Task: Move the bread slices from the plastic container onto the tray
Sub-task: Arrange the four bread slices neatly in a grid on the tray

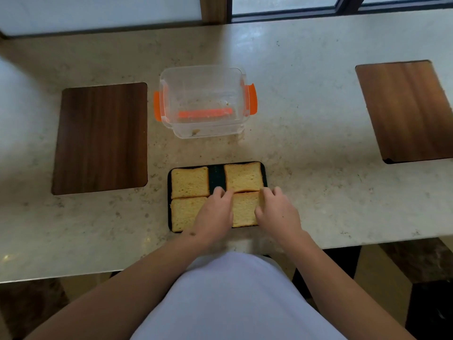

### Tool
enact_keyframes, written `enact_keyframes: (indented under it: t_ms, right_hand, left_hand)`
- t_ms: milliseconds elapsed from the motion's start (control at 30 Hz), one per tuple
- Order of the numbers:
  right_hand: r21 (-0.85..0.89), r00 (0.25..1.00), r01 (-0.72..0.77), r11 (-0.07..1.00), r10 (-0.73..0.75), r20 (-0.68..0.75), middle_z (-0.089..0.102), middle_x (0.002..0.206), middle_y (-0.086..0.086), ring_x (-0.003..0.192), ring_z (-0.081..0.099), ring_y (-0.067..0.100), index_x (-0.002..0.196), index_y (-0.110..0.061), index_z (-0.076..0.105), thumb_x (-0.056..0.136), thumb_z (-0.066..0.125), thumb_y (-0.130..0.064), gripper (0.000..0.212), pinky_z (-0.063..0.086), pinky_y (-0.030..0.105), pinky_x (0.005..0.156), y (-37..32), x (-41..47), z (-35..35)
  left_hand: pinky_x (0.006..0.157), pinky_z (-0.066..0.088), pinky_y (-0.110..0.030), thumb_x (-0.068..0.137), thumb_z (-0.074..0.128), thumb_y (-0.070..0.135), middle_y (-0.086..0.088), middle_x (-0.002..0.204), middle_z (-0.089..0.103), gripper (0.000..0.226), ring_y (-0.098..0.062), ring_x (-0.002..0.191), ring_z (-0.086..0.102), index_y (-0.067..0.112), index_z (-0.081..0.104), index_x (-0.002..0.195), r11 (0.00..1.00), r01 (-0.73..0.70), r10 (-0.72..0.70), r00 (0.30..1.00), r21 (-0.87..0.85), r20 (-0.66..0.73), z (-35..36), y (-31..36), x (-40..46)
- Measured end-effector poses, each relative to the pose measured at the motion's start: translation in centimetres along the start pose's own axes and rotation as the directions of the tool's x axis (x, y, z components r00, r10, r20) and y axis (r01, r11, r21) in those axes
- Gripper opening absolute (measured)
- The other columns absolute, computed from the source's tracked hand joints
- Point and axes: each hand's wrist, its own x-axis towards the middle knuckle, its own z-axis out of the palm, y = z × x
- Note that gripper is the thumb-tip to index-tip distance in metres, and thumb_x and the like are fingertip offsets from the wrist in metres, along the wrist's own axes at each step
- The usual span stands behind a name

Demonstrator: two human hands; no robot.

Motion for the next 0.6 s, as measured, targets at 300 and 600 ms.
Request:
enact_keyframes:
  t_ms: [300,600]
  right_hand:
    - [-0.111,0.995,0.092,0.989,-0.087,0.049,0.055,0.097,0.005,0.083,0.056,0.024,0.103,-0.016,0.057,0.092,0.052,-0.024,0.015,0.049,0.034,0.062,0.3,2.8,-1.4]
    - [-0.230,0.987,0.133,0.964,-0.108,0.117,0.047,0.065,0.000,0.059,0.048,0.024,0.069,-0.013,0.053,0.082,0.045,-0.001,0.019,0.026,0.029,0.043,0.4,3.7,-1.7]
  left_hand:
    - [0.069,0.047,-0.030,0.081,0.059,-0.004,-0.009,0.109,0.056,0.030,-0.022,0.089,0.051,0.010,0.060,0.108,0.958,-0.151,0.153,0.988,0.245,0.009,-0.3,0.4,1.6]
    - [0.058,0.042,-0.032,0.081,0.059,0.003,-0.012,0.109,0.046,0.016,-0.022,0.081,0.046,0.009,0.055,0.096,0.961,-0.119,0.110,0.993,0.248,0.048,0.1,0.4,0.9]
